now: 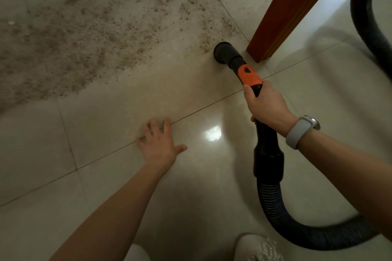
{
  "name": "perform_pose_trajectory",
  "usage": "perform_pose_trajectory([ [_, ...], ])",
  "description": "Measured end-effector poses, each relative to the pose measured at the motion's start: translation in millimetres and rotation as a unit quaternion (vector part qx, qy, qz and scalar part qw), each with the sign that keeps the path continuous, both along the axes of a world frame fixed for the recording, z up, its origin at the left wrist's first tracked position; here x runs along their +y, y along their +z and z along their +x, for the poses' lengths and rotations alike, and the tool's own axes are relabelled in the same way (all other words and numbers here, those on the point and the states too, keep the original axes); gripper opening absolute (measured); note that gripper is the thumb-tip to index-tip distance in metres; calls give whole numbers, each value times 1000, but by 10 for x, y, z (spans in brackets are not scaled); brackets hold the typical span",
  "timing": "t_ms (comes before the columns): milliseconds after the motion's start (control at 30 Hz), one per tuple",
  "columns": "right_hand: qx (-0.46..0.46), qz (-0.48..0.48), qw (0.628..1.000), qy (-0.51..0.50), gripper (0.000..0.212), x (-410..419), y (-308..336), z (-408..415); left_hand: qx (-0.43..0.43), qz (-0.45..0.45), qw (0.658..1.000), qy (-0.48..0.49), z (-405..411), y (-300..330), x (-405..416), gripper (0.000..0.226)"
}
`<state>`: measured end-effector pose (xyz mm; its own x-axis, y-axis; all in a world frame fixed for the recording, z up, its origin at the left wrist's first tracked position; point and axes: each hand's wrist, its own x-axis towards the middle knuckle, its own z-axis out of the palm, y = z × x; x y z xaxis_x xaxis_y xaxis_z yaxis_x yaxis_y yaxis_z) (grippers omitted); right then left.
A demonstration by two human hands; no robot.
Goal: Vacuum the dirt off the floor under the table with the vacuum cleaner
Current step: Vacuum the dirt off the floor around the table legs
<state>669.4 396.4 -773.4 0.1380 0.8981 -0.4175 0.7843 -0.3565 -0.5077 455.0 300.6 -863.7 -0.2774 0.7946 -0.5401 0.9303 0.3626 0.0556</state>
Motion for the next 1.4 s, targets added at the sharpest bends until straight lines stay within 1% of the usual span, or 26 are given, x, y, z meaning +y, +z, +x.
perform_pose_trajectory([
  [100,22,-9,999,-25,38,130,-1,36,0,-11,1000,-2,19,15,57,96],
  [200,7,-8,999,-48,35,262,-3,39,-7,-17,1000,-8,32,34,116,97],
  [367,-38,16,997,-65,47,474,-60,27,-27,-14,1000,-8,5,-1,100,101],
  [433,-36,23,996,-73,46,555,-75,10,-32,-19,999,-16,-8,-5,112,103],
  [533,-15,18,996,-86,43,686,-52,-16,-43,-32,998,-24,-21,-1,142,104],
  [667,49,-11,993,-105,42,847,-8,29,-52,-35,998,-22,-31,-8,150,104],
  [833,96,-37,988,-119,39,949,30,97,-45,-34,998,-23,-34,-22,144,104],
  [967,117,-47,984,-122,43,979,86,149,-43,-42,998,-26,-38,-20,154,105],
  [1167,142,-74,979,-126,36,956,149,209,-42,-35,998,-28,-36,-26,153,104],
  [1400,170,-87,972,-133,36,833,169,307,-46,-37,998,-24,-44,-44,152,104],
])
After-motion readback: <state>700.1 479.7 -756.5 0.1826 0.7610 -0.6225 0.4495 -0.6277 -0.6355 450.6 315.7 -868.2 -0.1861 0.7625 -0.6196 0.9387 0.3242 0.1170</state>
